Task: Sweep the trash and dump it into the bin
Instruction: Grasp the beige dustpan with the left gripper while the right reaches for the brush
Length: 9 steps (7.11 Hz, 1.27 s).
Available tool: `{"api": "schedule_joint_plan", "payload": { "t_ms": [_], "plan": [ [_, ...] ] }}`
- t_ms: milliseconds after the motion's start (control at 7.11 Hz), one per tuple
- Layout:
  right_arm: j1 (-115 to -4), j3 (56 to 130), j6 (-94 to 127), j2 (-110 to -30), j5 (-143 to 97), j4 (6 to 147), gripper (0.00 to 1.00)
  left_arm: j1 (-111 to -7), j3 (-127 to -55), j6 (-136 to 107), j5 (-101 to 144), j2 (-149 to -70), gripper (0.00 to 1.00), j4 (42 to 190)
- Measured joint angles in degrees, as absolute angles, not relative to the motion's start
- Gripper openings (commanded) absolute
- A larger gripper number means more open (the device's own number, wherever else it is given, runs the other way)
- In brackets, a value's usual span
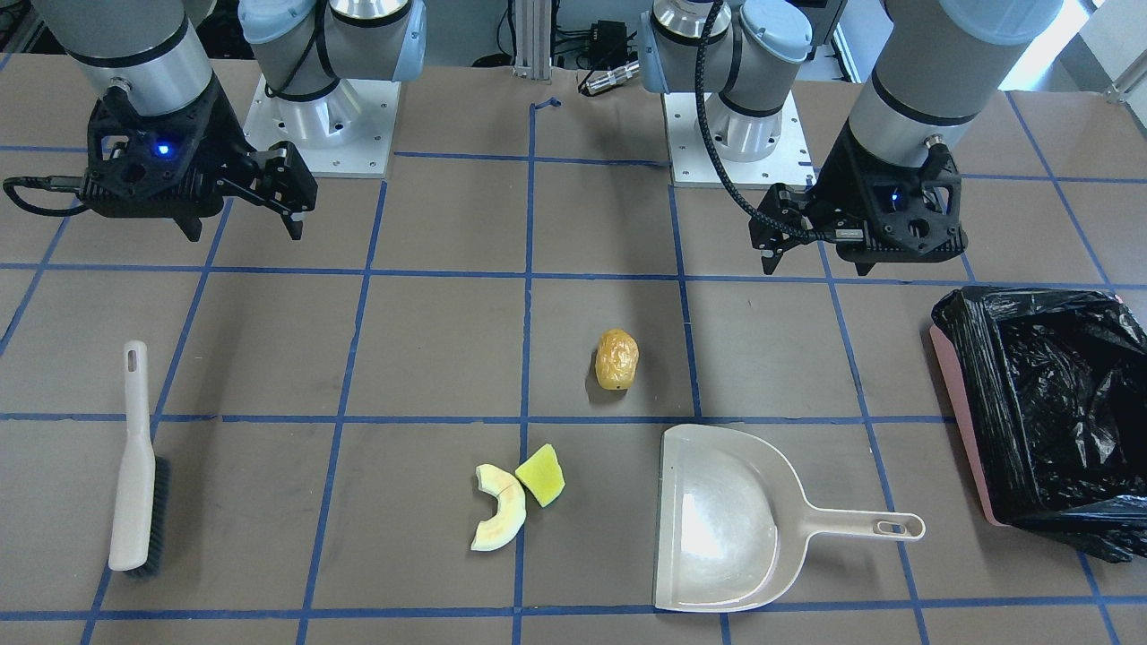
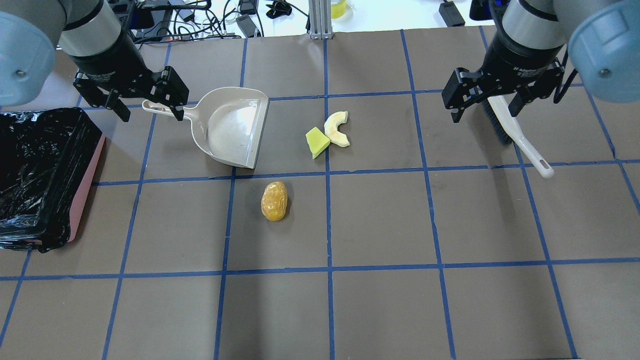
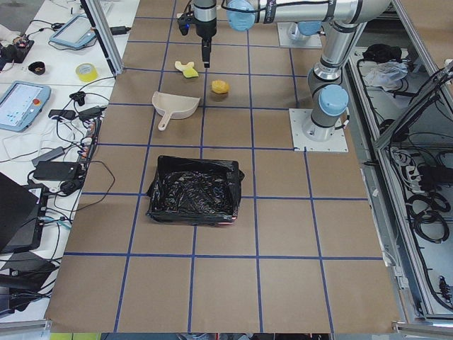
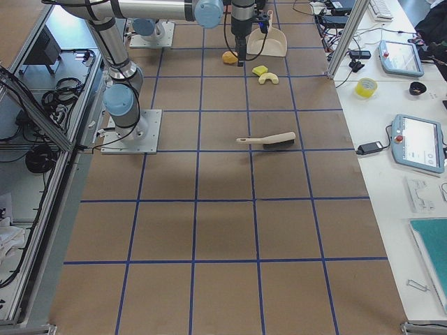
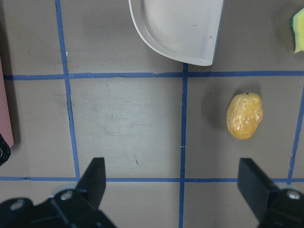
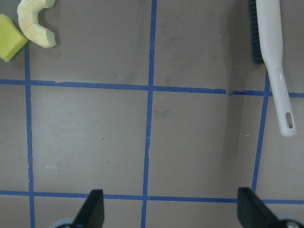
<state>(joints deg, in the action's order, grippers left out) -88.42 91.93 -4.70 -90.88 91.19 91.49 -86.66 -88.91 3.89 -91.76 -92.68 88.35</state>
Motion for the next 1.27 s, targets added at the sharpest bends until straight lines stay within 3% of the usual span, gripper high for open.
{"api": "schedule_joint_plan", "payload": {
  "t_ms": [704,1266],
  "plan": [
    [-87.5,90.9,-5.4,-89.9,91.8,91.6,1.00,-86.3,-89.0,8.0,-92.0,-94.3,1.00,83.0],
    [-76.6,91.3,-12.3,-80.7,94.9,92.3,1.00,-85.6,-89.4,-7.2,-92.8,-94.6,1.00,82.0]
  ]
}}
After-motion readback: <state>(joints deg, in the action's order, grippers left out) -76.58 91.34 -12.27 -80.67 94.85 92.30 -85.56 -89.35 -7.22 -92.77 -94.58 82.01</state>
